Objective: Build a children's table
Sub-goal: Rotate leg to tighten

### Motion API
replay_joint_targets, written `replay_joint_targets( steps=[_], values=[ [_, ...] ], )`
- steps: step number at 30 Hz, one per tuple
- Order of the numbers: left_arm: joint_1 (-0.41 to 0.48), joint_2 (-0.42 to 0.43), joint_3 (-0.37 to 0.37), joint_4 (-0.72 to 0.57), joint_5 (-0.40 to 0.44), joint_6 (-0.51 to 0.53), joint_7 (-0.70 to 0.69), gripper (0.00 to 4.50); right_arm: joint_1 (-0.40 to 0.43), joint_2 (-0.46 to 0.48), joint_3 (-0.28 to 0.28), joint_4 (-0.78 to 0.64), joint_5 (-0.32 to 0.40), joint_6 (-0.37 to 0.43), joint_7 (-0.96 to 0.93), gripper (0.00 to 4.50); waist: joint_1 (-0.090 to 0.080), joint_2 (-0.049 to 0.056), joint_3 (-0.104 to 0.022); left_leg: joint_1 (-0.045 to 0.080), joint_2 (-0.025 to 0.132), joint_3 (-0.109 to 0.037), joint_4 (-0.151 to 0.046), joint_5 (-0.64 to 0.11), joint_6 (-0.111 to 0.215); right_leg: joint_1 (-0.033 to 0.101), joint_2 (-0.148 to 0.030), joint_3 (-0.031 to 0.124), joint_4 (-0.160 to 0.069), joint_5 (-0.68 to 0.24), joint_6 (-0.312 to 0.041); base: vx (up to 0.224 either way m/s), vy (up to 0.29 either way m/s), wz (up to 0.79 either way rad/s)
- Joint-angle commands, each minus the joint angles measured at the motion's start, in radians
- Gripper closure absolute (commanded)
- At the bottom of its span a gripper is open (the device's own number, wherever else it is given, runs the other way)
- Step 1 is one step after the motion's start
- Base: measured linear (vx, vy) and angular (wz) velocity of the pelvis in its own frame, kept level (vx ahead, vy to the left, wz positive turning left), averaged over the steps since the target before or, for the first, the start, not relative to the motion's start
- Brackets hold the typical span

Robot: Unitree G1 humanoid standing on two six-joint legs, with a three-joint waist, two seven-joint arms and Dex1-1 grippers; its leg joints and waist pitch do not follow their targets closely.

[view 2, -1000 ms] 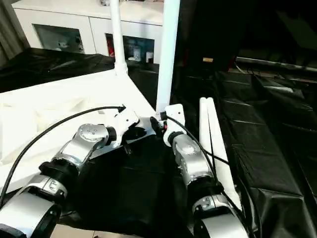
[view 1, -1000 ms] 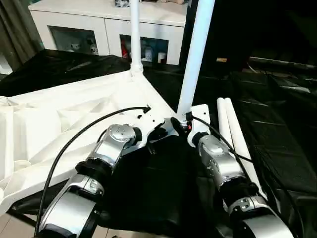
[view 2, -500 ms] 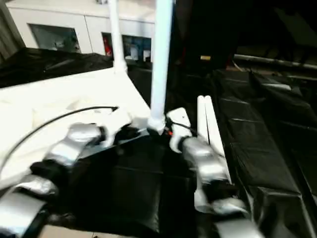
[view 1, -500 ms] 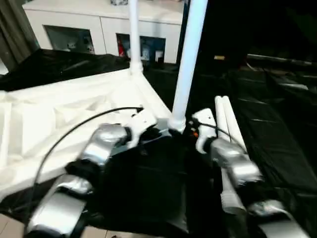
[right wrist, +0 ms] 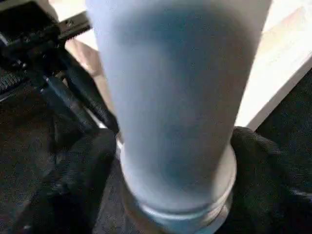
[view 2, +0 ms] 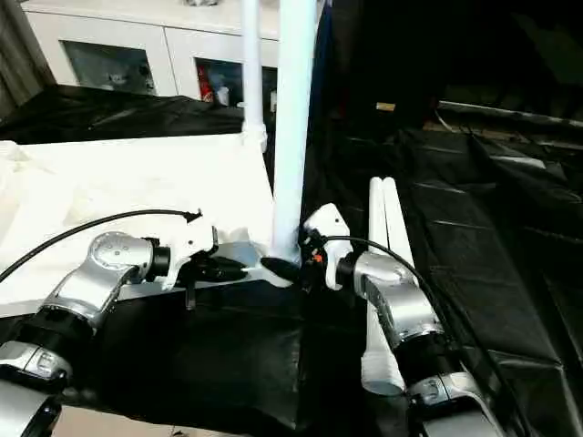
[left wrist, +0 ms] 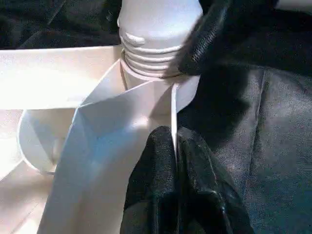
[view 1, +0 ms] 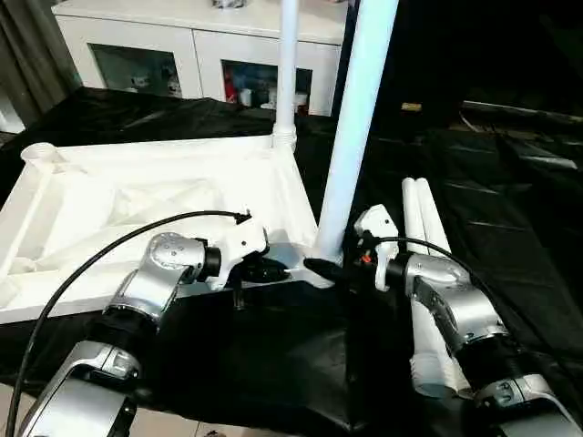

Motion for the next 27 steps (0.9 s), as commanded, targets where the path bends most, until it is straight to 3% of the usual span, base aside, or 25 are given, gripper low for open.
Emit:
replay_joint_targets(
  steps=[1, 8, 13, 15, 16, 21, 22, 23, 24, 25, 27],
  values=[
    [0.032, -0.013, -0.014, 0.001, -0.031, 0.006, -0.03, 4.5, 0.003, -0.011, 0.004, -0.023, -0.002, 0.009, 0.016, 1.08, 0.001, -0.012, -0.053, 0.008, 0.046, -0.006, -0.067, -0.162, 0.061, 0.045, -0.045, 0.026, -0.062, -0.093, -0.257, 0.0, 0.0, 0.0],
    [0.039, -0.009, -0.013, -0.011, -0.032, 0.018, -0.034, 4.5, 0.005, -0.014, 0.009, -0.028, -0.004, 0.013, 0.022, 1.64, 0.0, -0.014, -0.053, 0.008, 0.044, -0.005, -0.065, -0.149, 0.073, 0.046, -0.044, 0.025, -0.062, -0.093, -0.258, 0.0, 0.0, 0.0],
    [0.042, -0.005, -0.011, -0.015, -0.033, 0.024, -0.039, 4.5, 0.008, -0.008, 0.004, -0.027, -0.002, 0.011, 0.013, 1.73, 0.0, -0.013, -0.055, 0.008, 0.044, -0.005, -0.064, -0.137, 0.073, 0.046, -0.043, 0.025, -0.059, -0.076, -0.26, 0.0, 0.0, 0.0],
    [0.037, -0.011, -0.005, -0.005, -0.027, 0.033, -0.014, 4.5, 0.008, 0.015, -0.022, -0.001, -0.006, 0.002, -0.054, 1.73, -0.001, -0.012, -0.053, 0.009, 0.043, -0.004, -0.064, -0.14, 0.073, 0.044, -0.043, 0.025, -0.06, -0.079, -0.263, 0.0, 0.0, 0.0],
    [0.019, -0.026, -0.005, 0.028, 0.002, 0.037, 0.051, 4.5, -0.001, 0.046, -0.061, 0.046, -0.009, -0.003, -0.158, 1.74, -0.001, -0.012, -0.053, 0.009, 0.043, -0.004, -0.065, -0.147, 0.069, 0.044, -0.043, 0.025, -0.062, -0.091, -0.261, 0.0, 0.0, 0.0],
    [-0.055, -0.114, 0.02, 0.148, 0.041, 0.057, 0.259, 4.5, -0.031, 0.129, -0.158, 0.173, -0.025, -0.014, -0.479, 1.74, -0.011, -0.007, -0.047, 0.017, 0.043, -0.011, -0.076, -0.269, -0.014, 0.032, -0.044, 0.027, -0.078, -0.27, -0.217, 0.0, 0.0, 0.0],
    [-0.055, -0.114, 0.02, 0.148, 0.041, 0.057, 0.259, 4.5, -0.031, 0.129, -0.158, 0.173, -0.025, -0.014, -0.479, 1.74, -0.011, -0.007, -0.047, 0.017, 0.043, -0.011, -0.076, -0.269, -0.014, 0.032, -0.044, 0.027, -0.078, -0.27, -0.217, 0.0, 0.0, 0.0],
    [-0.091, -0.162, 0.025, 0.198, 0.055, 0.067, 0.353, 4.5, -0.039, 0.165, -0.198, 0.201, -0.015, -0.011, -0.596, 1.74, -0.012, -0.008, -0.05, 0.016, 0.042, -0.011, -0.077, -0.265, -0.023, 0.033, -0.045, 0.029, -0.08, -0.263, -0.204, 0.0, 0.0, 0.0],
    [-0.13, -0.217, 0.027, 0.251, 0.068, 0.075, 0.445, 4.5, -0.047, 0.201, -0.227, 0.224, -0.015, -0.02, -0.71, 1.74, -0.009, -0.003, -0.05, 0.02, 0.04, -0.01, -0.075, -0.262, -0.021, 0.031, -0.044, 0.029, -0.08, -0.243, -0.204, 0.0, 0.0, 0.0],
    [-0.13, -0.217, 0.027, 0.251, 0.068, 0.075, 0.445, 4.5, -0.047, 0.201, -0.227, 0.224, -0.015, -0.02, -0.71, 1.74, -0.009, -0.005, -0.05, 0.022, 0.039, -0.008, -0.075, -0.262, -0.019, 0.028, -0.043, 0.03, -0.083, -0.237, -0.204, 0.0, 0.0, 0.0],
    [-0.156, -0.256, 0.019, 0.281, 0.076, 0.069, 0.48, 4.5, -0.051, 0.222, -0.218, 0.229, -0.033, -0.038, -0.752, 1.74, -0.002, -0.008, -0.054, 0.016, 0.037, -0.007, -0.072, -0.236, -0.001, 0.037, -0.043, 0.03, -0.079, -0.186, -0.202, 0.0, 0.0, 0.0]
  ],
)
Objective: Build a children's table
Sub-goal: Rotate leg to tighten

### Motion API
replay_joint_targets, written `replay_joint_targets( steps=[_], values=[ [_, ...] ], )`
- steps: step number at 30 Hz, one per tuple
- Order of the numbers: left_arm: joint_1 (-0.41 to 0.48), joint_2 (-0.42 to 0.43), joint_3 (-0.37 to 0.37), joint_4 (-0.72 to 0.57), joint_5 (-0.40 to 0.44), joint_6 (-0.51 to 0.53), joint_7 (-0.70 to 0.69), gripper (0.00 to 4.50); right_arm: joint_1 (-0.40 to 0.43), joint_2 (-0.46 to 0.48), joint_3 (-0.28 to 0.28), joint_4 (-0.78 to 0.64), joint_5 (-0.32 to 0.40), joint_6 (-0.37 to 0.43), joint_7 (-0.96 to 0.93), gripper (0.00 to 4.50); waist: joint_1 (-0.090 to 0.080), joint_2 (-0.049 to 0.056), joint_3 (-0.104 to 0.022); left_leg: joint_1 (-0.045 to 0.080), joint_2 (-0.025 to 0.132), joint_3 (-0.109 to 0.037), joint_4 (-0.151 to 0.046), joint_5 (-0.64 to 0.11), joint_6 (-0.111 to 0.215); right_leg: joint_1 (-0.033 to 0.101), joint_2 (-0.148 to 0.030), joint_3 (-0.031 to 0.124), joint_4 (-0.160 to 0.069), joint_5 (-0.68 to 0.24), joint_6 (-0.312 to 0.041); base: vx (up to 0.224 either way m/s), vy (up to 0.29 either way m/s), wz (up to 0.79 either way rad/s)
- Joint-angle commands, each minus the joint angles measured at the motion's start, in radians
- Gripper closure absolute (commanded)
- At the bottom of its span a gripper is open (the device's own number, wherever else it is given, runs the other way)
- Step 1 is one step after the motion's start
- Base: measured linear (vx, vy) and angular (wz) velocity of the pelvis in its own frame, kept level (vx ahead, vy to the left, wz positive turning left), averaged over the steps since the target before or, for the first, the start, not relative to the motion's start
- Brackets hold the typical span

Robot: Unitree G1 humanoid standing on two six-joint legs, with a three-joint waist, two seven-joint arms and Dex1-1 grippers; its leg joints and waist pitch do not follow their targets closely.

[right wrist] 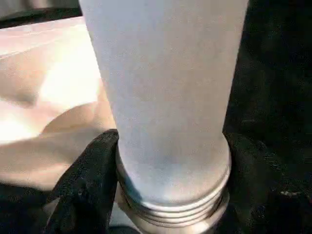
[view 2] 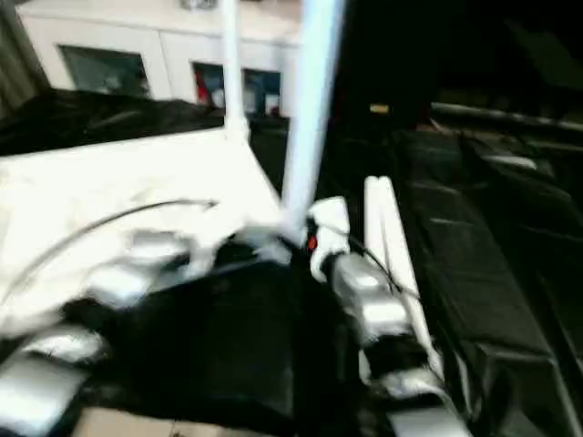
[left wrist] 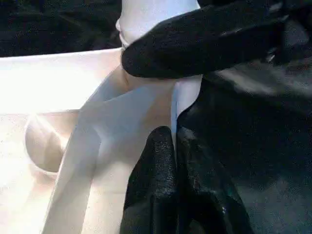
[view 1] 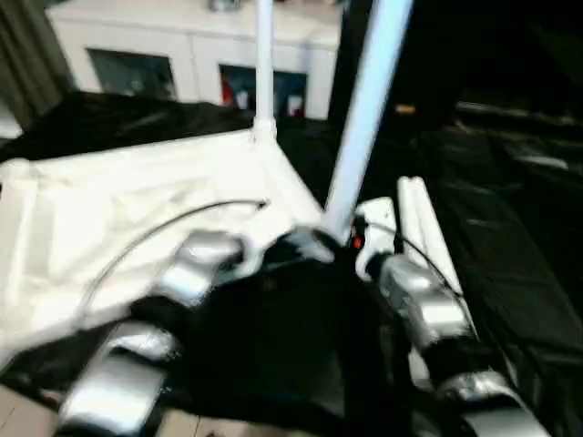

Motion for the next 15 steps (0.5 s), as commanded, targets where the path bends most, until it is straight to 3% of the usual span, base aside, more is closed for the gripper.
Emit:
replay_joint_targets(
  steps=[1, 2, 4, 6, 8, 10, 11, 12, 13, 15],
  values=[
    [0.008, -0.022, 0.013, 0.041, -0.024, -0.009, 0.049, 4.5, 0.021, -0.005, -0.019, 0.049, -0.021, 0.009, -0.049, 1.74, 0.0, -0.002, -0.054, 0.011, 0.038, -0.012, -0.077, -0.219, 0.006, 0.035, -0.04, 0.025, -0.075, -0.161, -0.203, 0.0, 0.0, 0.0],
    [0.0, -0.024, 0.003, 0.05, -0.011, -0.022, 0.05, 4.5, 0.016, 0.001, -0.01, 0.053, -0.031, 0.0, -0.049, 1.74, 0.001, 0.002, -0.054, 0.009, 0.038, -0.011, -0.076, -0.195, 0.019, 0.037, -0.039, 0.024, -0.072, -0.119, -0.205, 0.0, 0.0, 0.0],
    [-0.005, -0.023, -0.004, 0.058, -0.003, -0.032, 0.05, 4.5, 0.013, 0.004, -0.005, 0.058, -0.038, -0.007, -0.049, 1.74, 0.001, -0.002, -0.056, 0.007, 0.036, -0.01, -0.074, -0.178, 0.033, 0.039, -0.038, 0.022, -0.07, -0.086, -0.213, 0.0, 0.0, 0.0],
    [-0.017, -0.02, -0.006, 0.082, 0.009, -0.054, 0.05, 4.5, 0.006, 0.012, -0.002, 0.067, -0.036, -0.029, -0.042, 1.18, 0.002, -0.001, -0.054, 0.008, 0.038, -0.01, -0.076, -0.193, 0.037, 0.039, -0.038, 0.021, -0.073, -0.109, -0.216, 0.0, 0.0, 0.0],
    [-0.027, -0.013, -0.006, 0.112, 0.021, -0.082, 0.051, 4.5, 0.004, 0.017, -0.006, 0.07, -0.032, -0.044, -0.045, 1.02, 0.001, 0.003, -0.051, 0.008, 0.039, -0.012, -0.08, -0.224, 0.03, 0.038, -0.039, 0.021, -0.078, -0.155, -0.209, 0.0, 0.0, 0.0],
    [-0.03, -0.01, -0.002, 0.126, 0.023, -0.094, 0.055, 4.5, 0.005, 0.012, 0.001, 0.066, -0.04, -0.048, -0.05, 0.71, -0.002, -0.005, -0.051, 0.009, 0.04, -0.014, -0.083, -0.253, 0.02, 0.037, -0.038, 0.021, -0.081, -0.194, -0.199, 0.0, 0.0, 0.0],
    [-0.029, -0.008, -0.004, 0.126, 0.024, -0.105, 0.052, 4.5, 0.008, 0.007, 0.006, 0.06, -0.046, -0.054, -0.048, 0.64, -0.001, -0.001, -0.05, 0.01, 0.041, -0.015, -0.084, -0.262, 0.017, 0.035, -0.04, 0.022, -0.082, -0.21, -0.196, 0.0, 0.0, 0.0],
    [-0.025, -0.003, -0.007, 0.122, 0.028, -0.144, 0.062, 4.5, 0.02, -0.005, 0.01, 0.031, -0.05, -0.056, -0.034, 0.64, -0.002, -0.018, -0.05, 0.007, 0.041, -0.013, -0.084, -0.265, 0.02, 0.036, -0.04, 0.021, -0.085, -0.223, -0.19, 0.0, 0.0, 0.0],
    [-0.025, -0.003, -0.007, 0.122, 0.028, -0.144, 0.062, 4.5, 0.02, -0.005, 0.01, 0.031, -0.05, -0.056, -0.034, 0.64, 0.002, -0.012, -0.049, 0.008, 0.041, -0.014, -0.083, -0.266, 0.022, 0.035, -0.042, 0.022, -0.084, -0.23, -0.187, 0.0, 0.0, 0.0],
    [-0.022, -0.007, 0.017, 0.119, 0.002, -0.196, 0.071, 4.5, 0.06, -0.034, 0.015, -0.064, -0.045, -0.049, 0.015, 0.64, 0.006, -0.015, -0.049, 0.005, 0.042, -0.014, -0.082, -0.245, 0.036, 0.037, -0.043, 0.023, -0.084, -0.219, -0.176, 0.0, 0.0, 0.0]
  ],
)
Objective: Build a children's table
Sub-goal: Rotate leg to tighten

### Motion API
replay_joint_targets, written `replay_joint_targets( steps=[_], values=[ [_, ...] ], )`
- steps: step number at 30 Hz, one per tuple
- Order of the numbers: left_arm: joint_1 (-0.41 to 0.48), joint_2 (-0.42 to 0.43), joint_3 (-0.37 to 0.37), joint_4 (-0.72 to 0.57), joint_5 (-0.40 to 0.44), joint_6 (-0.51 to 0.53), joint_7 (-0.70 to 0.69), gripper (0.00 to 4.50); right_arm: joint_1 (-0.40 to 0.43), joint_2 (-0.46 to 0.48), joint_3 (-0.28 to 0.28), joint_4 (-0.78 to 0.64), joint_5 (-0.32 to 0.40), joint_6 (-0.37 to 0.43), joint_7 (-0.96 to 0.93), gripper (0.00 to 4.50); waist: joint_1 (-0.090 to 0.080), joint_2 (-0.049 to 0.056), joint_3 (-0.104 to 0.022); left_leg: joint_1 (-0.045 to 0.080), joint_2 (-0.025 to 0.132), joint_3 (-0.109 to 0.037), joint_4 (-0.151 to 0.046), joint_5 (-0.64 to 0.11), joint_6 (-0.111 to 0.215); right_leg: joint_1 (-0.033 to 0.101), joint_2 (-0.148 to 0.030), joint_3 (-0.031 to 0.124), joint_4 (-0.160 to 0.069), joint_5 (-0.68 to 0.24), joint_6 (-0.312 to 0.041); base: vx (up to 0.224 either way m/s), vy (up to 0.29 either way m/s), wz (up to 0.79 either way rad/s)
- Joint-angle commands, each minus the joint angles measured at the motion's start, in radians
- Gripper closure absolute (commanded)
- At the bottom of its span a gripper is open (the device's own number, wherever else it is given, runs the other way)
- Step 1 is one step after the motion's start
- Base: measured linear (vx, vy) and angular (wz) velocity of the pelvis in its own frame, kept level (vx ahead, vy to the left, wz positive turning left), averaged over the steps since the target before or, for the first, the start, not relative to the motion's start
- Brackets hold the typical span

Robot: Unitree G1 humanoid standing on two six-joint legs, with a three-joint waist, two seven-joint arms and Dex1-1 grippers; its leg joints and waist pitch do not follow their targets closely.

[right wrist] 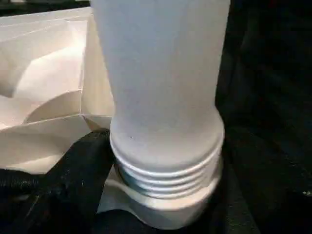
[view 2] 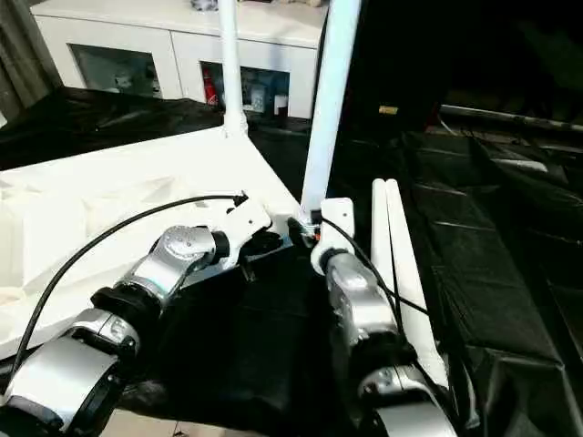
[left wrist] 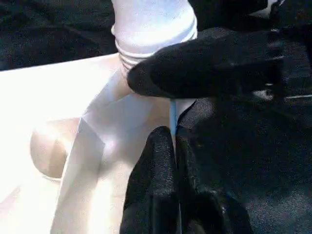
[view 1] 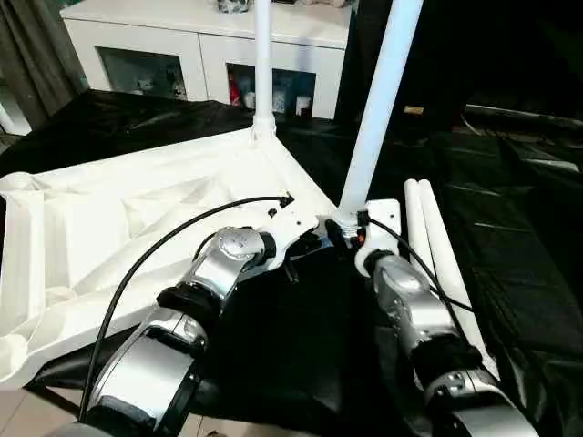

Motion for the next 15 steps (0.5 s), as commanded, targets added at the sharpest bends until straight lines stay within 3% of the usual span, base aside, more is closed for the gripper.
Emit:
replay_joint_targets(
  steps=[1, 2, 4, 5, 6, 10, 11, 12, 15],
  values=[
    [0.014, -0.005, 0.033, 0.01, -0.036, -0.076, 0.01, 4.5, 0.035, -0.034, 0.002, -0.091, -0.001, 0.014, 0.041, 0.64, 0.003, -0.017, -0.049, 0.006, 0.04, -0.013, -0.079, -0.237, 0.04, 0.038, -0.044, 0.025, -0.083, -0.21, -0.175, 0.0, 0.0, 0.0],
    [0.014, -0.005, 0.034, 0.01, -0.037, -0.079, 0.009, 4.21, 0.037, -0.035, 0.002, -0.095, 0.0, 0.014, 0.043, 0.62, 0.006, -0.022, -0.05, 0.004, 0.041, -0.013, -0.079, -0.22, 0.049, 0.04, -0.044, 0.024, -0.081, -0.198, -0.173, 0.0, 0.0, 0.0],
    [0.013, -0.007, 0.046, 0.009, -0.052, -0.093, -0.005, 4.21, 0.061, -0.052, 0.003, -0.151, 0.006, 0.022, 0.065, 0.62, 0.004, -0.019, -0.052, 0.004, 0.041, -0.012, -0.077, -0.203, 0.052, 0.039, -0.045, 0.024, -0.078, -0.175, -0.185, 0.0, 0.0, 0.0],
    [0.02, -0.01, 0.081, -0.027, -0.103, -0.094, -0.051, 4.21, 0.098, -0.087, 0.01, -0.245, 0.015, 0.039, 0.107, 0.62, 0.007, -0.021, -0.054, 0.005, 0.042, -0.011, -0.074, -0.188, 0.059, 0.039, -0.044, 0.023, -0.075, -0.138, -0.195, 0.0, 0.0, 0.0],
    [0.021, -0.01, 0.084, -0.03, -0.107, -0.095, -0.053, 3.85, 0.101, -0.089, 0.011, -0.253, 0.016, 0.041, 0.11, 0.61, 0.013, -0.019, -0.057, 0.008, 0.045, -0.01, -0.07, -0.148, 0.07, 0.04, -0.041, 0.023, -0.064, -0.053, -0.214, 0.0, 0.0, 0.0],
    [0.023, -0.007, 0.173, -0.104, -0.21, -0.101, -0.067, 3.7, 0.143, -0.13, 0.033, -0.365, 0.038, 0.098, 0.184, 0.61, 0.016, -0.02, -0.063, 0.003, 0.04, -0.007, -0.056, -0.039, 0.107, 0.048, -0.035, 0.02, -0.039, 0.175, -0.269, 0.0, 0.0, 0.0],
    [0.024, 0.006, 0.185, -0.123, -0.221, -0.097, -0.066, 3.7, 0.15, -0.139, 0.045, -0.383, 0.039, 0.113, 0.204, 0.61, 0.013, -0.025, -0.06, 0.0, 0.039, -0.005, -0.054, -0.035, 0.123, 0.047, -0.036, 0.019, -0.039, 0.194, -0.278, 0.0, 0.0, 0.0],
    [0.026, 0.014, 0.192, -0.134, -0.23, -0.089, -0.07, 3.36, 0.153, -0.143, 0.052, -0.392, 0.041, 0.118, 0.218, 0.61, 0.013, -0.025, -0.058, 0.0, 0.039, -0.003, -0.054, -0.057, 0.127, 0.046, -0.038, 0.019, -0.042, 0.162, -0.28, 0.0, 0.0, 0.0],
    [0.055, 0.106, 0.222, -0.238, -0.238, -0.004, -0.075, 3.36, 0.166, -0.161, 0.106, -0.433, 0.047, 0.137, 0.309, 0.61, 0.009, -0.024, -0.055, 0.001, 0.046, -0.005, -0.059, -0.102, 0.11, 0.046, -0.039, 0.019, -0.045, 0.077, -0.271, 0.0, 0.0, 0.0]
  ],
)
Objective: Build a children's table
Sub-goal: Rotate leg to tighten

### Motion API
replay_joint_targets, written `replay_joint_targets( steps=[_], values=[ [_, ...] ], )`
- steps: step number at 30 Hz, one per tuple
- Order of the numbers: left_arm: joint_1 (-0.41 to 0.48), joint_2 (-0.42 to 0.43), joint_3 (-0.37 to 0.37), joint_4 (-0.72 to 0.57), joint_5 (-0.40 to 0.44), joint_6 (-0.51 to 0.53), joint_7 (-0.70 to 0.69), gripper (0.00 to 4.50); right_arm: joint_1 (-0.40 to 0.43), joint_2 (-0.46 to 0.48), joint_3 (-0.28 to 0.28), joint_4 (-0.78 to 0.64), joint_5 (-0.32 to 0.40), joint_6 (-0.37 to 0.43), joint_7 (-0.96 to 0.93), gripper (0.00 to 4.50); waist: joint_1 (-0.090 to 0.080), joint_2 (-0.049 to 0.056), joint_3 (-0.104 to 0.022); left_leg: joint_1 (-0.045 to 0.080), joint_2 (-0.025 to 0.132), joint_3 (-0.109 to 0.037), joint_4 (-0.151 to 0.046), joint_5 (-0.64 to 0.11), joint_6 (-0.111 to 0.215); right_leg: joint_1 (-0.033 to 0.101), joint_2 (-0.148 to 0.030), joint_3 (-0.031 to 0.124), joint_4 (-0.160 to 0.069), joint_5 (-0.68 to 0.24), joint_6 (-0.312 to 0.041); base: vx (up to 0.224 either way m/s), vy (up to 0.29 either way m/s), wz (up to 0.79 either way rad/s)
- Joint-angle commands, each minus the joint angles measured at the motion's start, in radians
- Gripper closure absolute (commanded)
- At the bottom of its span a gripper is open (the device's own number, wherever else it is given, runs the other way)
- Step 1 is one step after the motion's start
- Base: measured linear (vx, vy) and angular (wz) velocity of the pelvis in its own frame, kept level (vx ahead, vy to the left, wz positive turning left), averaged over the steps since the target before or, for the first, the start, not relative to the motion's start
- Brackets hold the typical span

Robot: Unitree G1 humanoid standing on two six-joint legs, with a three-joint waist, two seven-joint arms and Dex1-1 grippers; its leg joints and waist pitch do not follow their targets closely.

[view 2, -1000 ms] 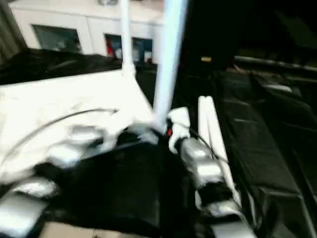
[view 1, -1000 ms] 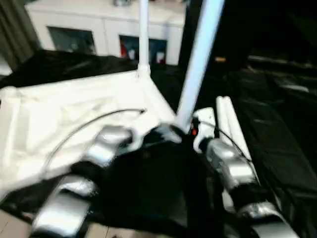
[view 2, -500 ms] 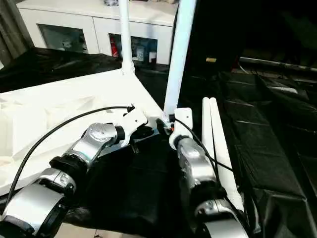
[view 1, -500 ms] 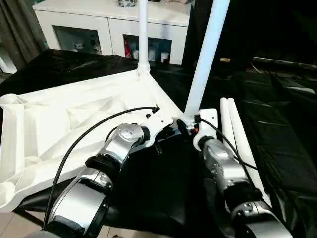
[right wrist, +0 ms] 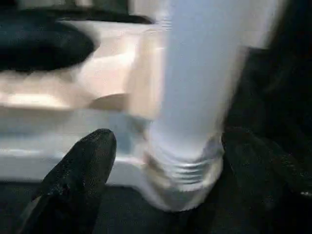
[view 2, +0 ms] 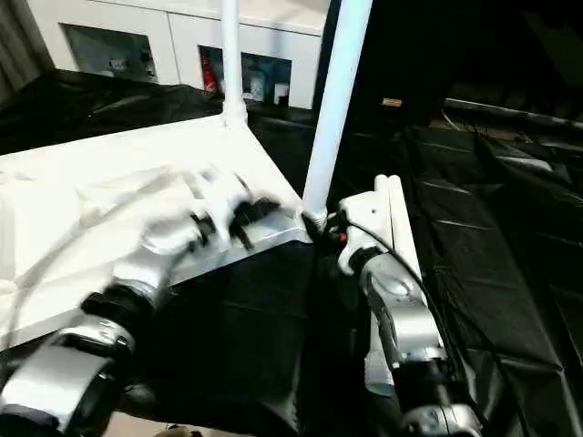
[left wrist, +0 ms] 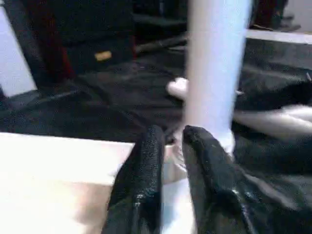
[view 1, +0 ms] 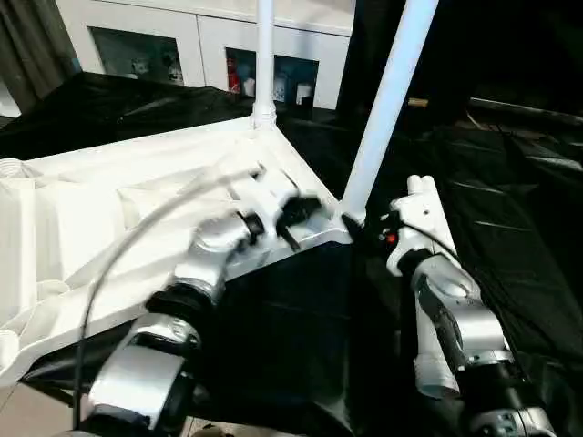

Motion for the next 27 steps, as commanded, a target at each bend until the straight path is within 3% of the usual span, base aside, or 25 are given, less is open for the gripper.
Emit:
replay_joint_targets(
  steps=[1, 5, 7, 9, 10, 16, 20, 26, 27],
  values=[
    [0.024, 0.069, 0.024, -0.086, 0.007, 0.059, -0.006, 3.36, 0.014, -0.018, 0.033, -0.046, 0.014, 0.026, 0.057, 0.61, 0.005, 0.0, -0.068, 0.017, 0.039, -0.01, -0.063, -0.11, 0.092, 0.062, -0.043, 0.021, -0.046, 0.066, -0.269, 0.0, 0.0, 0.0],
    [0.093, 0.214, 0.063, -0.269, 0.028, 0.212, -0.029, 3.36, 0.041, -0.042, 0.072, -0.139, 0.049, 0.086, 0.127, 0.61, -0.006, -0.002, -0.065, 0.024, 0.043, -0.008, -0.066, -0.115, 0.056, 0.056, -0.036, 0.022, -0.044, 0.035, -0.258, 0.0, 0.0, 0.0],
    [0.117, 0.27, 0.071, -0.329, 0.041, 0.27, -0.044, 3.36, 0.048, -0.049, 0.079, -0.16, 0.049, 0.106, 0.142, 0.61, -0.006, 0.006, -0.063, 0.028, 0.042, -0.006, -0.067, -0.118, 0.041, 0.05, -0.032, 0.023, -0.045, 0.023, -0.253, 0.0, 0.0, 0.0],
    [0.165, 0.391, 0.095, -0.443, 0.07, 0.425, -0.064, 3.36, 0.046, -0.056, 0.089, -0.168, 0.042, 0.134, 0.156, 0.61, -0.004, 0.006, -0.061, 0.031, 0.043, -0.007, -0.07, -0.127, 0.019, 0.047, -0.032, 0.023, -0.043, -0.006, -0.246, 0.0, 0.0, 0.0],
    [0.165, 0.391, 0.095, -0.443, 0.07, 0.425, -0.064, 3.36, 0.046, -0.056, 0.089, -0.168, 0.042, 0.134, 0.156, 0.61, -0.006, 0.007, -0.06, 0.031, 0.043, -0.007, -0.071, -0.129, 0.014, 0.047, -0.032, 0.023, -0.044, -0.011, -0.241, 0.0, 0.0, 0.0],
    [0.223, 0.643, 0.132, -0.474, 0.237, 0.556, 0.036, 3.36, 0.031, -0.058, 0.112, -0.15, 0.016, 0.173, 0.141, 0.61, -0.008, 0.005, -0.059, 0.031, 0.035, -0.006, -0.071, -0.127, -0.021, 0.047, -0.027, 0.024, -0.043, -0.013, -0.216, 0.0, 0.0, 0.0],
    [0.257, 0.694, 0.136, -0.487, 0.25, 0.619, 0.04, 3.36, 0.032, -0.056, 0.115, -0.151, 0.009, 0.191, 0.134, 0.61, -0.005, 0.008, -0.058, 0.038, 0.036, -0.006, -0.072, -0.141, -0.043, 0.04, -0.028, 0.025, -0.043, -0.016, -0.219, 0.0, 0.0, 0.0],
    [0.289, 0.703, 0.07, -0.383, 0.293, 0.59, 0.068, 3.36, 0.0, -0.05, 0.147, -0.095, -0.043, 0.205, 0.104, 0.61, 0.002, 0.015, -0.062, 0.035, 0.032, -0.01, -0.073, -0.162, -0.061, 0.043, -0.028, 0.024, -0.041, -0.012, -0.218, 0.0, 0.0, 0.0],
    [0.285, 0.698, 0.063, -0.363, 0.301, 0.576, 0.079, 3.36, -0.007, -0.05, 0.153, -0.082, -0.051, 0.205, 0.103, 0.61, 0.0, 0.012, -0.062, 0.033, 0.03, -0.011, -0.073, -0.173, -0.064, 0.044, -0.027, 0.024, -0.042, -0.021, -0.218, 0.0, 0.0, 0.0]
  ],
)
